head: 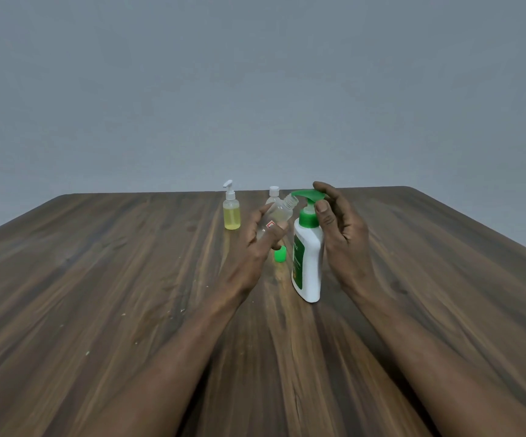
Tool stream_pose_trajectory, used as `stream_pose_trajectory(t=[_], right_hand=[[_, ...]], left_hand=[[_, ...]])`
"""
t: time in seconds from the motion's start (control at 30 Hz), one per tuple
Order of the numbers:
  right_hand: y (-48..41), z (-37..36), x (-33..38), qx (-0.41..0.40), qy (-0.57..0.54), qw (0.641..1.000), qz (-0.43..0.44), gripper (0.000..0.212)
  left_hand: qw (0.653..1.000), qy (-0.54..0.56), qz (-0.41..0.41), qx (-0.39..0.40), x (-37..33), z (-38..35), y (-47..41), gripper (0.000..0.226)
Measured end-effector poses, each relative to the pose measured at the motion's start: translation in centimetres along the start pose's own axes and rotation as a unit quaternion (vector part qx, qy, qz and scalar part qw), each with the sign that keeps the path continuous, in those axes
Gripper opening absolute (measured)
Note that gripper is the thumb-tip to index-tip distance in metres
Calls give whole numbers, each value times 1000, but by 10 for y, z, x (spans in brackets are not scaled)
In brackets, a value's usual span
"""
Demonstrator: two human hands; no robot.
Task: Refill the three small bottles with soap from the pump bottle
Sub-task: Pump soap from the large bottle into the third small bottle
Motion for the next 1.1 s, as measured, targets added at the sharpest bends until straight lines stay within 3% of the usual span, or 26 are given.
stream_pose_trajectory(t=[0.4,0.67,1.0,1.1], right_hand=[[-2,2,10,-8,-49,999,-17,21],[-8,7,12,-18,-86,996,-35,15],[-15,7,13,18,-86,994,-72,14],[-17,6,13,29,-87,992,-81,14]], left_hand=[[999,-2,20,-41,17,-18,11,106],[998,-32,-20,-44,25,-36,8,105],[1000,-18,-3,7,34,-34,1,89],[1000,-20,-9,18,35,-34,0,99]])
Point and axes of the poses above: each hand's wrist, its own y-axis away from the middle knuckle, its own z-axis out of the back of the hand, x = y × z, the point moved 8 cm from there along -y, towards the middle knuckle, and after that the axes turned 10 degrees about -z, right-handed, at the moved point
